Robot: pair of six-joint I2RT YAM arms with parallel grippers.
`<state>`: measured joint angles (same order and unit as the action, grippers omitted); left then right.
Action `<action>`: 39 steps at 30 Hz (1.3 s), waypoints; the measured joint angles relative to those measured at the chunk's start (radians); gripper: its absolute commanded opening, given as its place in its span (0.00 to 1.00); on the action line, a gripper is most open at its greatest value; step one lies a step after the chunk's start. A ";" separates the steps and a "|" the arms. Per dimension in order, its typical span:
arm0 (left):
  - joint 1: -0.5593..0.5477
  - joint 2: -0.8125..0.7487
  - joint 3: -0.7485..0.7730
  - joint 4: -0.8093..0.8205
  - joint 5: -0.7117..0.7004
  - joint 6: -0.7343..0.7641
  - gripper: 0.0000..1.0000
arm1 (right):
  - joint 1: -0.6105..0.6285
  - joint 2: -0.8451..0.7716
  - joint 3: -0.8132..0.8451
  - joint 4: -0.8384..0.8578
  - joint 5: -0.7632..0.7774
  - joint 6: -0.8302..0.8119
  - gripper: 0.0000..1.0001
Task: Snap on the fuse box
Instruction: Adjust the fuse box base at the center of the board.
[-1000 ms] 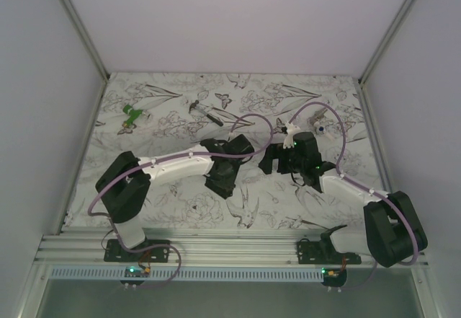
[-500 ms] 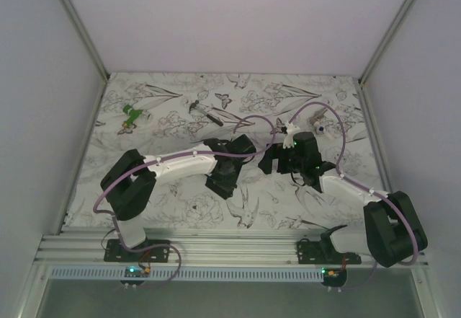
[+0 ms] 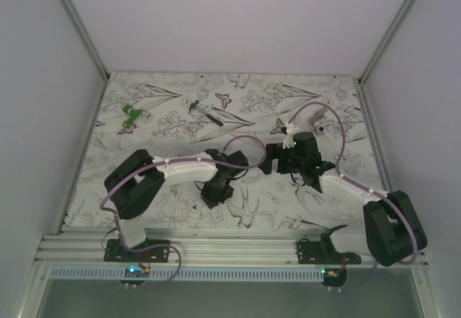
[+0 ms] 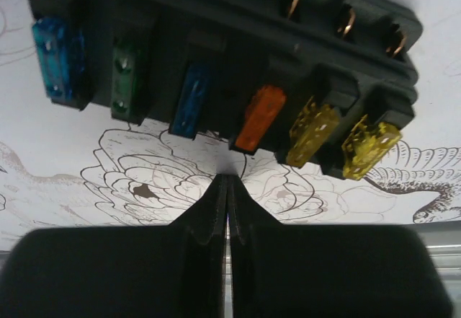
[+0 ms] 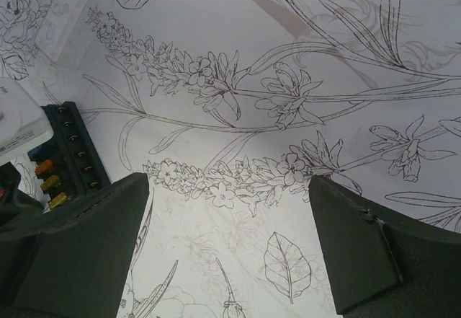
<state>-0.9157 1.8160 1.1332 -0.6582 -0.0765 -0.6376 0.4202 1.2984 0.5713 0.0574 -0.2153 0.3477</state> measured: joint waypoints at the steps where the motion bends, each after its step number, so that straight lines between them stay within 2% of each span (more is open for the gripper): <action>1: -0.001 0.007 -0.005 -0.033 0.004 -0.005 0.00 | 0.000 0.001 0.000 0.000 -0.001 0.000 1.00; 6: -0.008 0.004 -0.005 -0.042 -0.008 -0.024 0.00 | 0.000 0.008 0.000 0.000 -0.002 0.000 1.00; 8: -0.014 -0.006 -0.005 -0.040 -0.028 -0.026 0.03 | 0.000 0.010 0.000 0.001 -0.003 0.000 1.00; 17: -0.017 -0.178 0.047 0.013 -0.080 -0.016 0.10 | 0.000 0.012 0.000 0.006 -0.003 0.000 1.00; 29: -0.013 -0.042 0.132 0.069 -0.045 0.045 0.08 | 0.000 0.012 0.000 0.007 -0.003 0.000 1.00; 39: -0.008 -0.026 0.132 0.070 -0.017 0.055 0.02 | 0.000 0.012 0.000 0.007 -0.003 0.000 1.00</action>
<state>-0.9234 1.7901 1.2652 -0.5880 -0.0937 -0.5823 0.4202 1.3102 0.5713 0.0643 -0.2184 0.3477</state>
